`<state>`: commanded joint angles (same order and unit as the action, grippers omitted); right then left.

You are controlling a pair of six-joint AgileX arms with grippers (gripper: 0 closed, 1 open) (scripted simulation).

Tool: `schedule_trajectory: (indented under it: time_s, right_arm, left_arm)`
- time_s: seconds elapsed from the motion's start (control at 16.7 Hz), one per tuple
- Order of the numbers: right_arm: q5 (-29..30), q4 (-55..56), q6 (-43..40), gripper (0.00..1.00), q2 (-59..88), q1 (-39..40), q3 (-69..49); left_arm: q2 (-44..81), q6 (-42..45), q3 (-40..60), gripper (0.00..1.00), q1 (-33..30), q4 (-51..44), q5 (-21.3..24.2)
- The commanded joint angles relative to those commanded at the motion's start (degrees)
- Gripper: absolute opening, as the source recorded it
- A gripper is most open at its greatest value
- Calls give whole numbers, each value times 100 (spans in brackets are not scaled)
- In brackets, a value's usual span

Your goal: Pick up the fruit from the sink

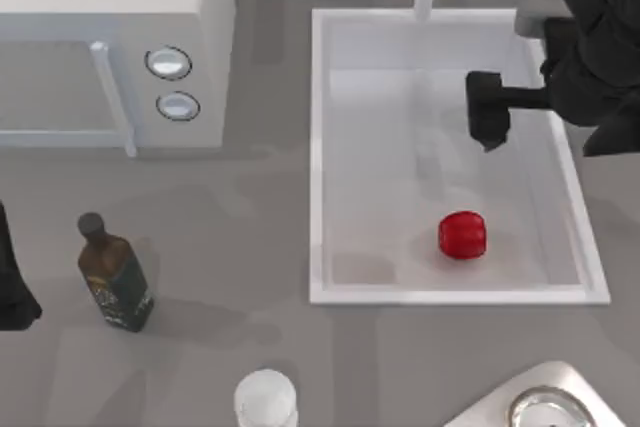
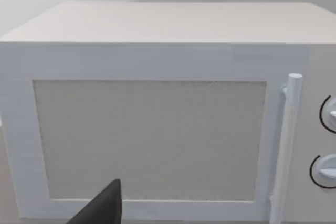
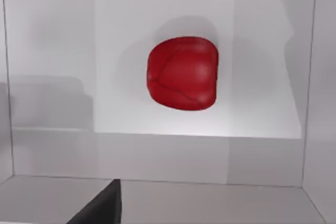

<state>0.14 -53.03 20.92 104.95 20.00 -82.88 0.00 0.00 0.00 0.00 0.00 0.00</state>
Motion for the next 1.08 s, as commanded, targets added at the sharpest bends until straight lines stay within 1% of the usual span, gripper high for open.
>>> schedule_trajectory:
  time_s: [0.24,0.42,0.84,1.08]
  right_arm:
    - [2,-732,289,100,1503,276,-1144]
    - [3,-992,392,100,2002,374,-1538]
    - [2,-914,396,100,2095,353,-1511]
    - [8,-91,405,100,2570,365,-1164]
  left_arm:
    - [0,0,0,100,0,0,0]
    - [0,0,0,100,0,0,0]
    - [0,0,0,100,0,0,0]
    - [0,0,0,100,0,0,0]
